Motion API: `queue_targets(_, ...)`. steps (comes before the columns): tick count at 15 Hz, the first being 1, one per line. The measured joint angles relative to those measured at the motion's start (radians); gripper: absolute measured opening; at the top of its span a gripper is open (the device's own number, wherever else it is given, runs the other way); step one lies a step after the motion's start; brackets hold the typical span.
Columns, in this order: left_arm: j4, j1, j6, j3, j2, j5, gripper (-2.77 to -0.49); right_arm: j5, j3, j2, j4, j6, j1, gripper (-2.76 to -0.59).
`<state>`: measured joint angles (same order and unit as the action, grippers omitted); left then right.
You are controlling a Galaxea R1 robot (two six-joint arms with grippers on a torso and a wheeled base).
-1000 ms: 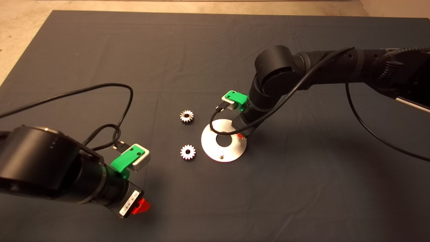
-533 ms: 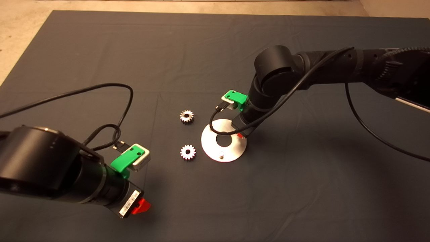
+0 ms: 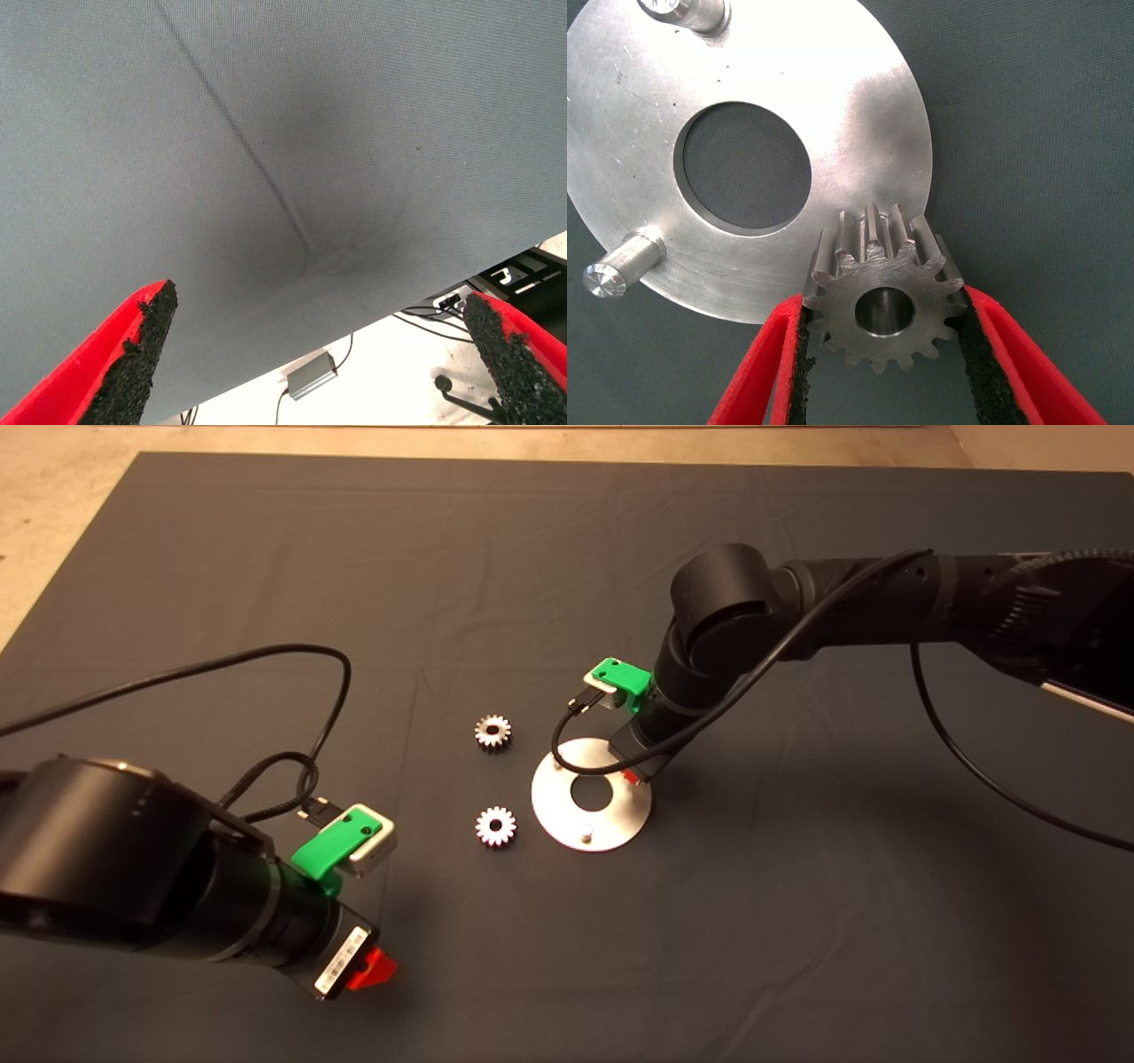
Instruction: Install three planetary gears onto the carrier pins
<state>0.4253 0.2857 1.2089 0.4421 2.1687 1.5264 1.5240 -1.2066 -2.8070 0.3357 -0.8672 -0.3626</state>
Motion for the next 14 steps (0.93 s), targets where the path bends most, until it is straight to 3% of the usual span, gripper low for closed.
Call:
queue_targets(5,0.000,0.000,0.000,0.000,0.000,0.000,-0.93,0.000,-0.001,-0.003,0.008,0.000,0.001,-2.33)
queue_targets(8,0.000,0.000,0.000,0.000,0.000,0.000,-0.93,0.002,-0.001,-0.002,0.027,0.000,0.020,-2.33)
queue_targets(14,0.000,0.000,0.000,0.000,0.000,0.000,-0.93,0.002,-0.001,-0.003,0.029,0.000,0.019,-2.27)
